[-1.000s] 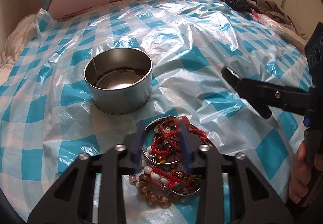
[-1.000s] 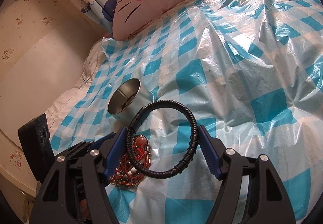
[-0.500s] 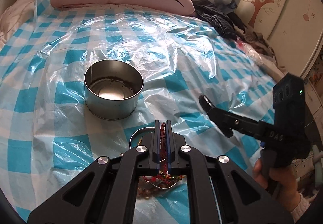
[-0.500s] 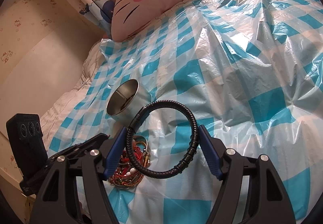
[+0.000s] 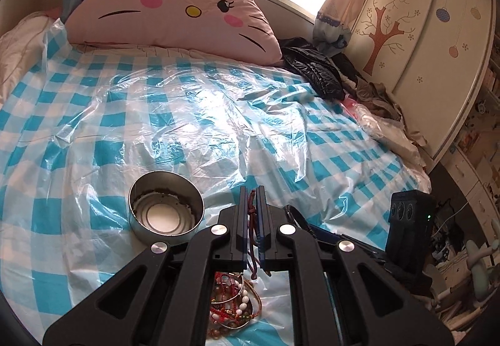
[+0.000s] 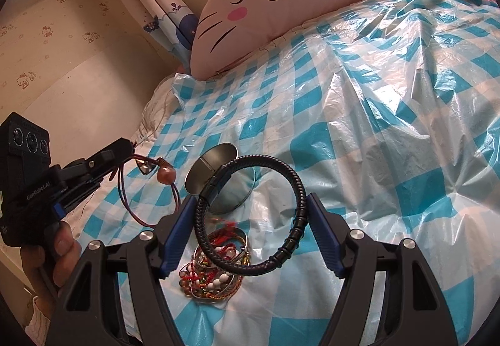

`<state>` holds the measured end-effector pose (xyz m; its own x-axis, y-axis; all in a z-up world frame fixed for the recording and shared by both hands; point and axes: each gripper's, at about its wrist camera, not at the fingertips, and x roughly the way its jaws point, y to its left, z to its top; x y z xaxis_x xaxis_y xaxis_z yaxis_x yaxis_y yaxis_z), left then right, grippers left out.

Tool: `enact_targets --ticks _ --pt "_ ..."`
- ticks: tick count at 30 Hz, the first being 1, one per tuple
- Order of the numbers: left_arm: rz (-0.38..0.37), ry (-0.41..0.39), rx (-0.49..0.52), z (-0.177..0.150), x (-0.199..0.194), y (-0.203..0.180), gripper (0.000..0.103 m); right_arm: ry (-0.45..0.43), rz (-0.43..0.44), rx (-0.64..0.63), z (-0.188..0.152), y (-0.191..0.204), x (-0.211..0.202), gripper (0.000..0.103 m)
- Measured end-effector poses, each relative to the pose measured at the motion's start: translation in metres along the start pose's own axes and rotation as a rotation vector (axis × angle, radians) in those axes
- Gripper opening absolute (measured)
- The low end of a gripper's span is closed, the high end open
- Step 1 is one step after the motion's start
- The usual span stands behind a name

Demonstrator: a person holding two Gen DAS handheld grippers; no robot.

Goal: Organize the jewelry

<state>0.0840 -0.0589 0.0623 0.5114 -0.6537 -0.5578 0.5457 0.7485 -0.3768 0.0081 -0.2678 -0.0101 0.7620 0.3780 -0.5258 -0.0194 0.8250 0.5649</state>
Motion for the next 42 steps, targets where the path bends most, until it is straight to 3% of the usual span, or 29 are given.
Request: enact_targets --ticks 5,15,18,21,24,26,30,34,38,42 --pt "0.013 -0.034 -0.017 0.011 0.001 0.008 0.005 -0.015 0.016 -0.039 0.011 0.014 0.009 0.069" --pt "0.057 -0.021 -0.131 0.018 0.052 0.065 0.005 0.015 0.009 -0.125 0.029 0.037 0.047 0.069" --pt "0.105 0.011 -0.148 0.017 0.069 0.08 0.005 0.033 0.005 -0.153 0.032 0.042 0.061 0.069" --pt "0.163 0.093 -0.163 0.012 0.092 0.096 0.006 0.052 0.0 -0.189 0.034 0.049 0.075 0.069" --pt "0.201 0.094 -0.207 0.007 0.088 0.109 0.026 0.072 0.0 -0.231 0.037 0.057 0.09 0.069" --pt "0.248 0.03 -0.231 0.006 0.07 0.114 0.054 0.085 -0.001 -0.261 0.038 0.064 0.1 0.069" --pt "0.34 -0.07 -0.261 0.002 0.033 0.118 0.061 0.105 -0.008 -0.311 0.039 0.078 0.12 0.069" --pt "0.434 -0.14 -0.297 -0.011 0.008 0.118 0.075 0.136 -0.034 -0.367 0.037 0.09 0.14 0.069" --pt "0.461 -0.164 -0.317 -0.023 -0.003 0.114 0.077 0.158 -0.064 -0.389 0.03 0.09 0.152 0.073" --pt "0.48 -0.143 -0.307 -0.035 -0.001 0.107 0.08 0.118 -0.081 -0.353 0.032 0.08 0.131 0.076"
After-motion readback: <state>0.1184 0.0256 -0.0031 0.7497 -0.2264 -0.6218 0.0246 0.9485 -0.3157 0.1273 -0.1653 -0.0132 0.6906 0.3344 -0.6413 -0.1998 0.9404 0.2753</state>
